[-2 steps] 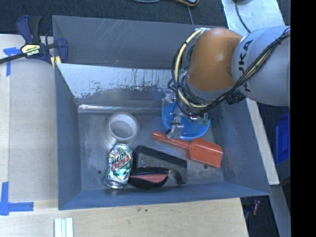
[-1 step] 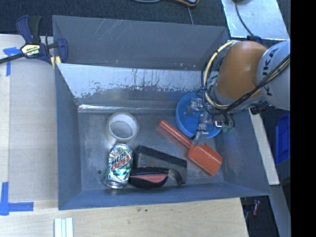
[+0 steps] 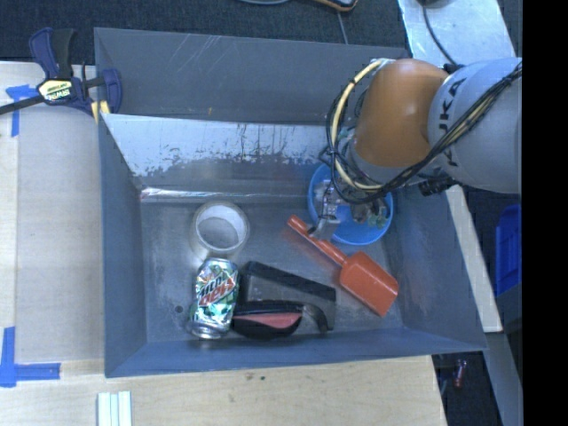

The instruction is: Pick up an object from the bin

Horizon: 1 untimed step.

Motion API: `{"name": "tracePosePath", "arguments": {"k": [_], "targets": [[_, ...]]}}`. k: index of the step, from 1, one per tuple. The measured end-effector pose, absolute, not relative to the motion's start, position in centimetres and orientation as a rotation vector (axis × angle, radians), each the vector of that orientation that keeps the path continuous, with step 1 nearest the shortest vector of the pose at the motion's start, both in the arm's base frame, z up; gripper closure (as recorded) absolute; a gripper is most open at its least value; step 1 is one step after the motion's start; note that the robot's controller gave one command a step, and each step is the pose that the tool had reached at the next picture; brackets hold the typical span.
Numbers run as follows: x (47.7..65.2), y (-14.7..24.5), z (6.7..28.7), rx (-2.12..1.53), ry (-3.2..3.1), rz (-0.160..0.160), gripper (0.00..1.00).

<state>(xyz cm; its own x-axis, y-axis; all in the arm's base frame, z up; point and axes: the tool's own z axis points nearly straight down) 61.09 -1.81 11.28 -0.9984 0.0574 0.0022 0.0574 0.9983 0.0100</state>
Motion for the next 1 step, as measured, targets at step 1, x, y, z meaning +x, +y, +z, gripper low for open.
{"name": "tracePosePath", "arguments": {"k": [1], "targets": [[61.09,-1.81,11.27,-0.090,-3.138,-0.016,1.00]]}}
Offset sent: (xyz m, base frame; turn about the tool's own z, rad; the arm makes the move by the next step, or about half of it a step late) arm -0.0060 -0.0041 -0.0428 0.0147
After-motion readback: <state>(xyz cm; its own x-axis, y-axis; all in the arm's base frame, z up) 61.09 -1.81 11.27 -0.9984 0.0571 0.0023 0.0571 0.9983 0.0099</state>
